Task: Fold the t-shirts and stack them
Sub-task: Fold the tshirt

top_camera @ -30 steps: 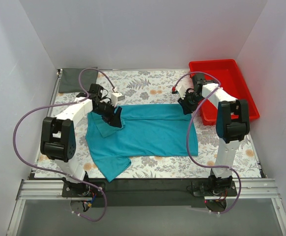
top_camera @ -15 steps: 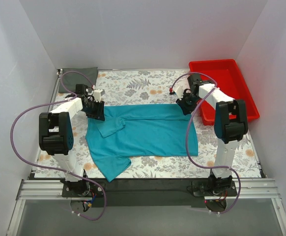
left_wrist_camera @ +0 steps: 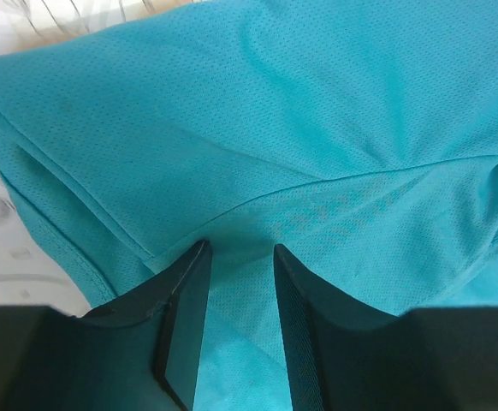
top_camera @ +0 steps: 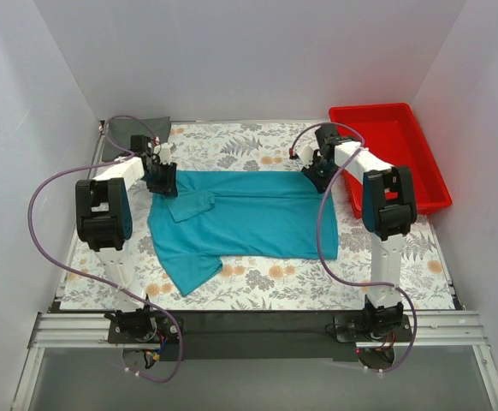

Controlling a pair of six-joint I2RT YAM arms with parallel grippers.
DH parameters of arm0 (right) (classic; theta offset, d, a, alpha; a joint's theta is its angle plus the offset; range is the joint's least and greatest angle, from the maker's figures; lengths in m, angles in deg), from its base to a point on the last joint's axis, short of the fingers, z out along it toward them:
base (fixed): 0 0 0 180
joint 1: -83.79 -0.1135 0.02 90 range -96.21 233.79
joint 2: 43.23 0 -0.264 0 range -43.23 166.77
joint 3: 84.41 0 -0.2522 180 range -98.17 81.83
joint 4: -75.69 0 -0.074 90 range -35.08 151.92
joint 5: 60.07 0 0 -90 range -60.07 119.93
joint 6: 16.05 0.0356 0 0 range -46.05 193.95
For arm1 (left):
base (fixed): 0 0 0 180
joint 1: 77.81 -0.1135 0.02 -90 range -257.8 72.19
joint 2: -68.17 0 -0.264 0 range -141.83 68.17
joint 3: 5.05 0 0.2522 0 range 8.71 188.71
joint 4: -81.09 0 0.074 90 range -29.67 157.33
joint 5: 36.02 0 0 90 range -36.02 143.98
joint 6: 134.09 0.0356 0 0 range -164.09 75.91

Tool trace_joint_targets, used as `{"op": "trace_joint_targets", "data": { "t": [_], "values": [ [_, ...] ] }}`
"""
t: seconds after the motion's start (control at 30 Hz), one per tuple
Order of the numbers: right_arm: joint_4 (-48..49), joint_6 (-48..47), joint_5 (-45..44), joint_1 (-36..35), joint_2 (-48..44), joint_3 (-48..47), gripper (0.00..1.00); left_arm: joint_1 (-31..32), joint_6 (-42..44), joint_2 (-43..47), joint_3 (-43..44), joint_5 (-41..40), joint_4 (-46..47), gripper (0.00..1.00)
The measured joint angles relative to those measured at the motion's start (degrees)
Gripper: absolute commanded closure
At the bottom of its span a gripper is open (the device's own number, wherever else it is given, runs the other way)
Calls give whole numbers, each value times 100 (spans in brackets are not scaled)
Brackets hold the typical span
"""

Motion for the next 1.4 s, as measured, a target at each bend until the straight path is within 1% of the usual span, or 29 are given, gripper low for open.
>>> {"op": "trace_joint_targets", "data": {
  "t": [0.13, 0.17, 0.23, 0.27, 0.37, 0.43, 0.47, 0.5, 0.63, 0.73, 0.8, 0.83, 0.87, 0.93, 0.97, 1.03, 1.17, 1.4],
  "values": [
    [199, 116, -330, -37, 313, -472, 74, 2, -61, -354, 507, -4, 17, 63],
    [251, 122, -385, -39, 380, -573, 71, 2, -74, -417, 590, -4, 22, 61],
    [348, 140, -455, -39, 483, -756, 67, 2, -74, -518, 776, 33, -7, 58],
    [393, 136, -466, -37, 496, -776, 62, 2, -74, -535, 813, 44, -15, 56],
    [411, 136, -415, -31, 472, -776, 54, -13, -31, -494, 826, 256, -166, 49],
    [332, 140, -297, -31, 374, -769, 51, -31, 24, -378, 824, 509, -380, 46],
    [286, 136, -247, -33, 313, -752, 44, -33, 39, -291, 822, 636, -490, 42],
    [221, 146, -166, -33, 164, -693, 42, -37, 101, -166, 813, 745, -581, 40],
    [-74, 127, 208, -61, -743, -313, 37, -68, 409, 925, 433, 1215, -929, 37],
    [-212, 98, 485, -160, -1700, 181, 41, -72, 804, 1864, 4, 1539, -1244, 37],
    [-264, 59, 632, -249, -2269, 678, 49, -72, 1102, 2457, -459, 1744, -1480, 37],
    [-317, 46, 686, -284, -2472, 905, 51, -72, 1198, 2614, -619, 1797, -1598, 37],
    [-404, 2, 734, -337, -2712, 1215, 57, -72, 1266, 2712, -741, 1840, -1672, 37],
    [-474, -83, 778, -444, -3032, 1838, 60, -68, 1460, 2992, -1191, 1987, -1921, 37],
    [-542, -103, 791, -479, -3121, 2083, 64, -70, 1515, 3049, -1333, 2013, -2017, 38],
    [-623, -157, 776, -553, -3241, 2599, 64, -70, 1582, 3128, -1582, 2048, -2140, 38],
    [-632, -205, 684, -691, -3355, 3252, 64, -70, 1714, 3261, -1897, 2070, -2302, 38],
    [-238, -216, 483, -793, -3521, 3952, 63, -70, 1958, 3628, -2284, 1921, -2411, 39]
  ]
}}
